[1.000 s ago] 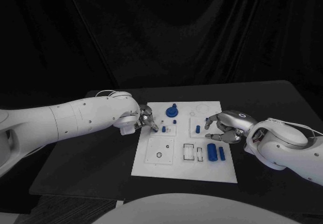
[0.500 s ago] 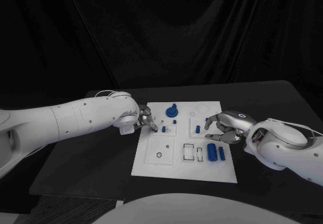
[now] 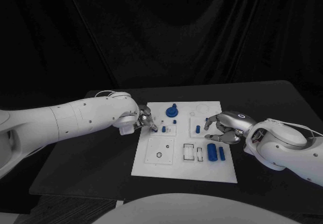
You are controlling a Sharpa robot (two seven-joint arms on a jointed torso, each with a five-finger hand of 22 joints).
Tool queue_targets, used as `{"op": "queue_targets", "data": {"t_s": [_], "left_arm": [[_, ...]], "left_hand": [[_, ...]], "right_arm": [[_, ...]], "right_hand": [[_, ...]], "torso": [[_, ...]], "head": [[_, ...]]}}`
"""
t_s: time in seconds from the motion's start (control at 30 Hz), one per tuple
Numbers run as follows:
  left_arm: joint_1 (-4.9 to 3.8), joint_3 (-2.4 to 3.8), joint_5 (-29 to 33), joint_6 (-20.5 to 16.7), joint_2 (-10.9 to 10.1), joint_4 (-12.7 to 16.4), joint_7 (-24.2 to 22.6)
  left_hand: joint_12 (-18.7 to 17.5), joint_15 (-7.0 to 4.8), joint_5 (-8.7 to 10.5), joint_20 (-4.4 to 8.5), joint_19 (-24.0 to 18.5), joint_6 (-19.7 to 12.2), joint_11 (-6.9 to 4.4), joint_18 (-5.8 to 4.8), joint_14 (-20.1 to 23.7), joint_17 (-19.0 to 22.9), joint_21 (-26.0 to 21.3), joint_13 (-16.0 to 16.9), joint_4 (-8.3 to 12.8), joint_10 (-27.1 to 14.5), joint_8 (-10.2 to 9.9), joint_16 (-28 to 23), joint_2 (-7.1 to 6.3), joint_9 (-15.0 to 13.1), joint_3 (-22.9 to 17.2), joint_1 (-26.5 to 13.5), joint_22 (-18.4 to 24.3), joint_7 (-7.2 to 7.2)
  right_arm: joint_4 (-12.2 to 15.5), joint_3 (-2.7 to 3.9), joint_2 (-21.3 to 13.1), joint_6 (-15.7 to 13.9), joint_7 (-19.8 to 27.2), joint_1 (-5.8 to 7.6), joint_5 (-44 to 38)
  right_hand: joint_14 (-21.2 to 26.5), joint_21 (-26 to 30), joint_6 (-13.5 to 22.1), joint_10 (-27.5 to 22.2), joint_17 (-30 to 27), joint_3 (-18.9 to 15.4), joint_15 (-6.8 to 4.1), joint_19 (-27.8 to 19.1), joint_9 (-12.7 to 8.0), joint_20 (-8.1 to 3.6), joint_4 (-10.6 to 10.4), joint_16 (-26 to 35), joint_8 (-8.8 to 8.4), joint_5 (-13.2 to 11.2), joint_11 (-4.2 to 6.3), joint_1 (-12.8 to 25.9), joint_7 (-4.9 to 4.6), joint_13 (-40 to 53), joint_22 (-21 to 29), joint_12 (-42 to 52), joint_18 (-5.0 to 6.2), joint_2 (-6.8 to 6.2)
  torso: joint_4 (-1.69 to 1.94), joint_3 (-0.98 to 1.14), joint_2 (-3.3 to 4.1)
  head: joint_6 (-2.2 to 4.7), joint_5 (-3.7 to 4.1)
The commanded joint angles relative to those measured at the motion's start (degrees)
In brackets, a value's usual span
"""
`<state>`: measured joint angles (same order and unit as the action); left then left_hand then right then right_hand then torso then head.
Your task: Assemble the parts on the task board
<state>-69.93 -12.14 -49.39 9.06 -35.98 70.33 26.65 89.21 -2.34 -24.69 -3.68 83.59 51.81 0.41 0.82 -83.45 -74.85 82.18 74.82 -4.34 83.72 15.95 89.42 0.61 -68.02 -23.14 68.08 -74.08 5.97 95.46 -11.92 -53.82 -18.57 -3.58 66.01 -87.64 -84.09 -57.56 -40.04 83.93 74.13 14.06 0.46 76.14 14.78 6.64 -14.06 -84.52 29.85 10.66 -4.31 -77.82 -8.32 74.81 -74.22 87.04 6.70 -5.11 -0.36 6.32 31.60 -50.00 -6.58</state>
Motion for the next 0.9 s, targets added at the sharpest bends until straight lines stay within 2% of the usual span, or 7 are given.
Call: {"op": "queue_targets", "data": {"t_s": [0.03,0.3,0.37,0.43,0.6,0.7,0.9], "left_arm": [[0.23,-0.04,-0.06,0.92,0.05,-0.01,-0.03],[0.34,-0.04,-0.06,1.80,0.19,-0.07,0.26],[0.37,-0.04,-0.06,1.92,0.23,-0.09,0.26],[0.40,-0.04,-0.06,1.97,0.27,-0.11,0.22],[0.45,-0.04,-0.06,1.96,0.36,-0.24,0.11],[0.47,-0.04,-0.06,2.01,0.42,-0.40,0.09],[0.51,-0.04,-0.06,2.15,0.47,-0.61,-0.02]], "left_hand": [[0.79,-0.38,-4.59,0.07,1.15,2.23,-0.34,1.31,-6.55,-15.15,-0.38,15.18,1.76,6.28,0.61,0.58,1.52,-0.21,-10.12,0.09,-13.08,-1.92],[0.79,-0.31,-4.00,0.01,0.92,2.30,-0.27,1.39,-6.55,-15.15,-0.70,15.18,1.93,6.28,0.44,0.58,1.26,-0.10,-9.95,-0.13,-12.97,-1.86],[0.79,-0.24,-2.16,-0.10,0.78,2.23,-0.17,1.43,-6.55,-15.15,-0.90,15.18,2.28,6.28,0.11,0.58,0.85,0.07,-9.57,-0.42,-12.91,-1.84],[0.79,-0.08,0.79,-0.24,0.66,1.82,-0.08,1.46,-6.55,-15.15,-1.07,15.18,2.05,6.28,-0.44,0.58,0.52,0.28,-8.67,-1.29,-12.86,-1.77],[0.79,-0.01,6.88,-0.39,0.40,1.44,-0.13,1.56,-6.55,-15.15,-1.52,15.18,-0.26,6.28,-1.63,0.58,0.40,1.07,-4.87,-3.84,-12.74,-2.00],[0.79,0.01,9.45,-0.41,0.14,1.50,-0.09,1.66,-6.55,-15.15,-1.95,15.18,-1.63,6.28,-2.19,0.58,0.65,1.62,-3.24,-4.74,-12.60,-1.98],[0.41,0.35,12.41,-0.67,-0.47,1.20,0.31,1.86,-6.55,-15.15,-2.92,14.80,-5.40,5.68,-3.37,0.58,0.84,2.71,0.60,-7.57,-12.32,-1.56]], "right_arm": [[0.01,0.03,0.07,0.40,-1.08,-0.18,-0.14],[-0.02,0.03,0.11,0.45,-1.14,-0.21,-0.13],[-0.03,0.03,0.13,0.45,-1.15,-0.22,-0.13],[-0.04,0.03,0.14,0.46,-1.16,-0.22,-0.13],[-0.08,0.03,0.17,0.50,-1.19,-0.24,-0.13],[-0.11,0.03,0.17,0.53,-1.21,-0.25,-0.13],[-0.15,0.03,0.17,0.64,-1.29,-0.27,-0.13]], "right_hand": [[-2.40,0.78,-0.32,0.32,10.54,-0.60,0.01,-0.35,-0.50,-0.08,0.35,0.66,0.86,1.70,-0.02,-1.36,-0.32,11.05,-6.92,0.25,-0.08,0.52],[-2.41,0.80,-0.33,0.32,10.55,-0.57,0.00,-0.36,-0.51,-0.09,0.39,0.65,0.86,1.73,-0.01,-1.43,-0.32,11.06,-6.91,0.25,-0.07,0.55],[-2.41,0.85,-0.33,0.31,10.55,-0.53,0.00,-0.37,-0.51,-0.09,0.44,0.64,0.87,1.77,-0.01,-1.53,-0.30,11.05,-6.91,0.25,-0.07,0.59],[-2.41,0.84,-0.33,0.31,10.55,-0.52,0.00,-0.36,-0.52,-0.09,0.45,0.65,0.87,1.79,-0.01,-1.55,-0.30,11.05,-6.91,0.24,-0.07,0.60],[-2.39,0.89,-0.34,0.28,10.53,-0.46,-0.01,-0.37,-0.54,-0.09,0.53,0.67,0.88,1.90,0.00,-1.70,-0.30,11.03,-6.90,0.23,-0.06,0.64],[-2.39,0.92,-0.33,0.27,10.52,-0.38,-0.02,-0.36,-0.59,-0.10,0.65,0.68,0.88,2.32,0.00,-1.93,-0.31,11.02,-6.91,0.23,-0.06,0.71],[-2.40,0.94,-0.36,0.23,10.53,-0.21,-0.03,-0.31,-0.70,-0.12,0.91,0.65,0.91,3.40,0.00,-2.37,-0.32,10.99,-6.93,0.21,-0.07,0.76]], "torso": [[-0.01,0.01,-0.03],[-0.02,0.02,-0.03],[-0.04,0.03,-0.04],[-0.06,0.07,-0.05],[-0.07,0.08,-0.06],[-0.06,0.07,-0.05],[-0.04,0.03,-0.03]], "head": [[0.00,-0.01],[0.00,0.04],[0.00,0.05],[0.00,0.03],[0.00,0.06],[0.00,0.06],[0.00,0.08]]}}
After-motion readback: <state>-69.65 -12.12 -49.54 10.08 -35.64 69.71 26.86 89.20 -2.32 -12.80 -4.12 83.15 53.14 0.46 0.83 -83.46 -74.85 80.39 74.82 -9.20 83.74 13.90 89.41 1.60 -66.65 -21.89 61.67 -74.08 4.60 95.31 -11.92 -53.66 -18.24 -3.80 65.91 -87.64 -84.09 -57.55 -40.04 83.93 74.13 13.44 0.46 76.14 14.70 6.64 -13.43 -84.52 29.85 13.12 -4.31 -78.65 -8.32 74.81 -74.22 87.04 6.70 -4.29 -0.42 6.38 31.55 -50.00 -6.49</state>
